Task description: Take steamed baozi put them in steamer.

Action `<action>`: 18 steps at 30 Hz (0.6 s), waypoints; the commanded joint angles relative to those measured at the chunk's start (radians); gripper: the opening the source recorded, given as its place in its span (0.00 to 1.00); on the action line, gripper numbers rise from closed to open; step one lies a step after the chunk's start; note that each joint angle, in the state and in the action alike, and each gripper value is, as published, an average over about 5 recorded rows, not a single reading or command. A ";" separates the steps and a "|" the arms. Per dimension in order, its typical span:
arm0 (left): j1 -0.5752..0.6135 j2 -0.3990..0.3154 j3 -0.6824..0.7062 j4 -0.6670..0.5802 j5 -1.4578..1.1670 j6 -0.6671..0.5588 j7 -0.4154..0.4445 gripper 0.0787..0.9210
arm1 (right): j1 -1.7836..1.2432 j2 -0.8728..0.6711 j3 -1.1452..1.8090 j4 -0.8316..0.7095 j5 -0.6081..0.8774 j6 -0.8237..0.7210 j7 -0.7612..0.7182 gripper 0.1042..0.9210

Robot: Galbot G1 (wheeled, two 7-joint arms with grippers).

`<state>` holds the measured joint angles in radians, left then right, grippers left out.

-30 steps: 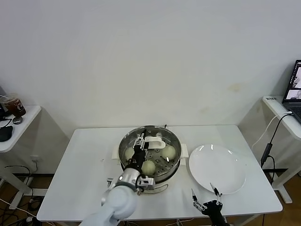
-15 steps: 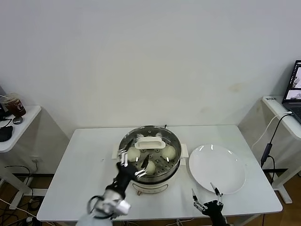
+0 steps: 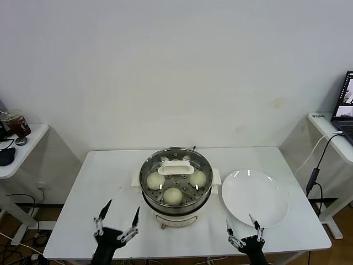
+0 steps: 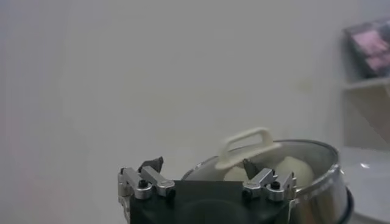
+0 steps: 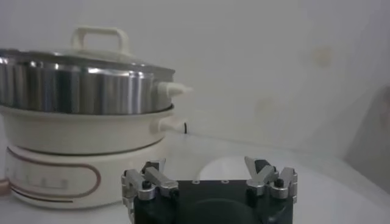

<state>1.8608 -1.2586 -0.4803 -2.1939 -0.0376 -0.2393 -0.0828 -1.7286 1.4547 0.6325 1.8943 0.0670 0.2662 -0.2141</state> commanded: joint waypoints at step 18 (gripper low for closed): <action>0.131 -0.074 -0.142 0.180 -0.162 -0.193 0.029 0.88 | -0.050 -0.034 -0.032 0.043 0.030 -0.016 0.081 0.88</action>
<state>1.9626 -1.3212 -0.5910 -2.0484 -0.1674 -0.3957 -0.0606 -1.7683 1.4297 0.6049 1.9323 0.0894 0.2509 -0.1493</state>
